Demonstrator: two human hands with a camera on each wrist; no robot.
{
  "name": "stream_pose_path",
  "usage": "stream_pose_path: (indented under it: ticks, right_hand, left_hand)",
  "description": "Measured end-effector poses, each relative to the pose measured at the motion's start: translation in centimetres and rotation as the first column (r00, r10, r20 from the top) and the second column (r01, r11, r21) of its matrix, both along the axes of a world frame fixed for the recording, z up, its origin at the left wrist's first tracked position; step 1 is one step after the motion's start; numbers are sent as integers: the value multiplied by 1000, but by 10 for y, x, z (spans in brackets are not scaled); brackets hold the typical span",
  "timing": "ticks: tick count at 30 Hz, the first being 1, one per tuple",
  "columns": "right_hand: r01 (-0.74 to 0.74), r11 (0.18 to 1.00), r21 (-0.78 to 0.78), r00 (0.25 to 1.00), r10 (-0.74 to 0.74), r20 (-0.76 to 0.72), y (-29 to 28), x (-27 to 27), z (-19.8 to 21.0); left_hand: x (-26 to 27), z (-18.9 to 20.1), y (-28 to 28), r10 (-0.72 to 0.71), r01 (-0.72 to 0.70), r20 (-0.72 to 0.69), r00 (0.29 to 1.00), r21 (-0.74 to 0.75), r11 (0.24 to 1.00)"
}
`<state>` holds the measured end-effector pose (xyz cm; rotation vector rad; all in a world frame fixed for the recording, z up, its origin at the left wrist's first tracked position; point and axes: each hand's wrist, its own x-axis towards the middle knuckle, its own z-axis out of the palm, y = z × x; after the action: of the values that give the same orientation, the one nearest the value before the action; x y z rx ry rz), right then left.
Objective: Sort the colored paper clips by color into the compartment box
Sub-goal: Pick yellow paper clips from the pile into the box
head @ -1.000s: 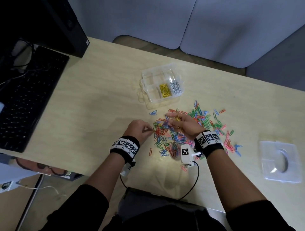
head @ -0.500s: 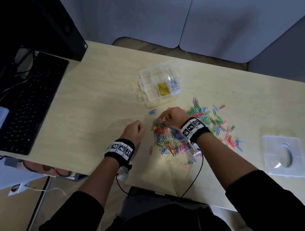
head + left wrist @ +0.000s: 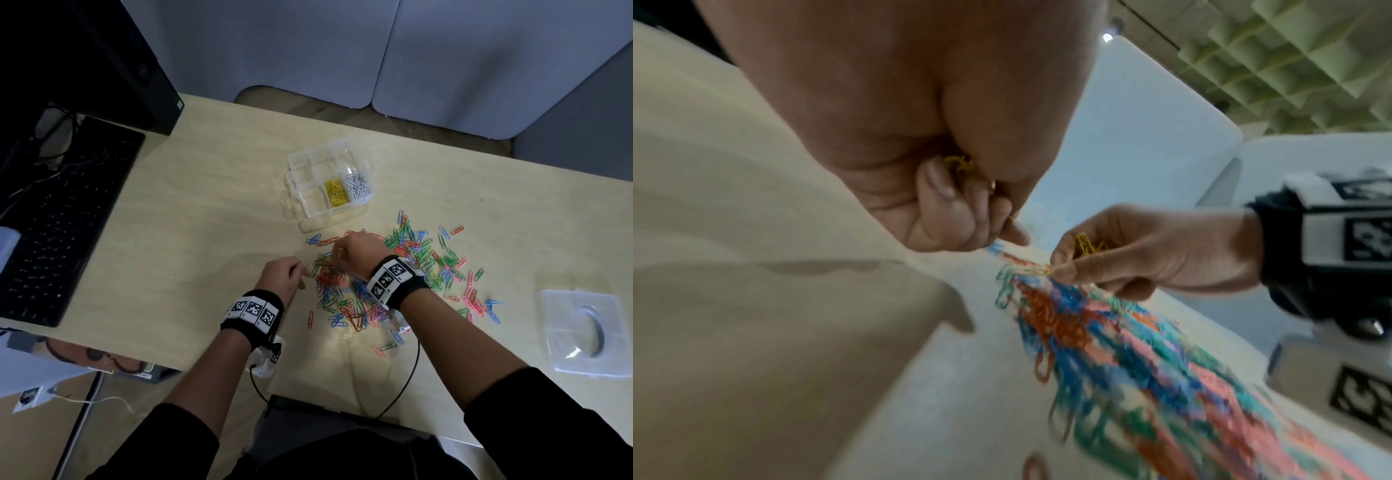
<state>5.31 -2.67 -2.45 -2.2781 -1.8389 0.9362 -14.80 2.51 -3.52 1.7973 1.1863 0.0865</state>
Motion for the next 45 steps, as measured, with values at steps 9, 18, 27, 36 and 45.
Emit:
stream_pose_path:
  ticks: [9, 18, 27, 36, 45]
  right_hand:
    - [253, 960, -122, 894, -280, -351, -24, 30, 8]
    - [310, 876, -371, 593, -482, -644, -23, 51, 25]
    - [401, 818, -413, 589, -575, -567, 13, 88, 62]
    - [280, 796, -537, 485, -600, -636, 37, 106, 72]
    - [440, 830, -343, 677, -557, -481, 104, 95, 78]
  left_hand:
    - [52, 43, 39, 39, -38, 13, 999, -55, 998]
    - [125, 60, 84, 47, -35, -101, 994, 117, 993]
    - [183, 66, 101, 13, 3, -280, 960, 56, 998]
    - [174, 38, 114, 124, -139, -76, 989, -252, 958]
    - [143, 47, 115, 459, -263, 251, 852, -553, 791]
